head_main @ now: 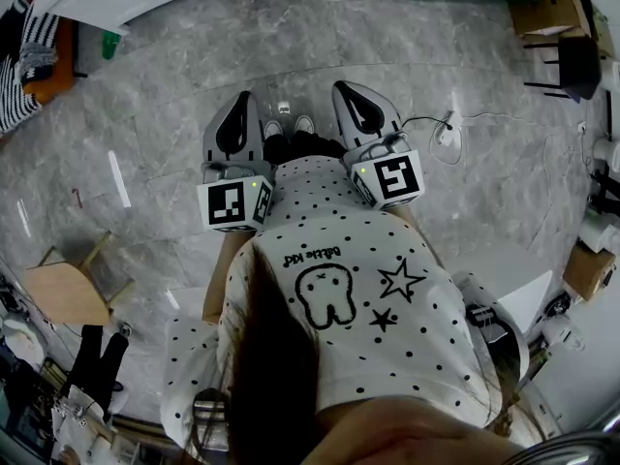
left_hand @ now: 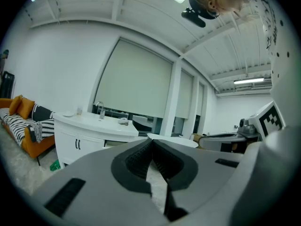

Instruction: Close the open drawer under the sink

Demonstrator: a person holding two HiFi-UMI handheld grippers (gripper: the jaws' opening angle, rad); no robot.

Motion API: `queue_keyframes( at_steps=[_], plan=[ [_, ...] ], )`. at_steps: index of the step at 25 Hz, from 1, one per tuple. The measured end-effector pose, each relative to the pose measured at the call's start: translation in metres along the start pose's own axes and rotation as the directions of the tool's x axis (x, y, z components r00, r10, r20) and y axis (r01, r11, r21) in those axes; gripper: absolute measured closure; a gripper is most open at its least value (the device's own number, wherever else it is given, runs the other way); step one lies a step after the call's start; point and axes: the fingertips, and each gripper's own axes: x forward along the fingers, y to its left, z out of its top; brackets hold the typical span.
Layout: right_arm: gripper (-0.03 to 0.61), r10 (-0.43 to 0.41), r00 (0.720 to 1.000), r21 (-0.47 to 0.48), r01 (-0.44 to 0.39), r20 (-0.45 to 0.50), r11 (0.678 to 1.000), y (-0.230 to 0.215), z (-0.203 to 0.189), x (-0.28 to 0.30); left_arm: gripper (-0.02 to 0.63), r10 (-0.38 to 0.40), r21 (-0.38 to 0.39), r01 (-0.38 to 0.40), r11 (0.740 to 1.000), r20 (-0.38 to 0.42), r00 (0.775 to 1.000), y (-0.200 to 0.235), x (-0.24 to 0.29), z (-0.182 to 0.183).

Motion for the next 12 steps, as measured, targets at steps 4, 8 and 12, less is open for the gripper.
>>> queue_keyframes(
  at_steps=[4, 8, 12],
  plan=[
    [0.566, 0.021, 1.0, 0.009, -0.021, 0.005, 1.0, -0.009, -0.005, -0.003, 0.606, -0.001, -0.005, 0.001, 1.0, 0.003, 1.0, -0.009, 0.006, -0.004],
    [0.566, 0.025, 0.999, 0.022, -0.025, 0.024, 0.999, -0.02, -0.004, -0.006, 0.606, 0.009, -0.012, -0.009, 1.0, 0.013, 1.0, -0.014, 0.011, -0.008],
    [0.566, 0.017, 1.0, 0.033, -0.018, 0.02, 0.999, -0.032, -0.006, -0.008, 0.606, 0.042, -0.02, -0.041, 0.999, 0.018, 0.999, -0.011, 0.014, -0.008]
  ],
)
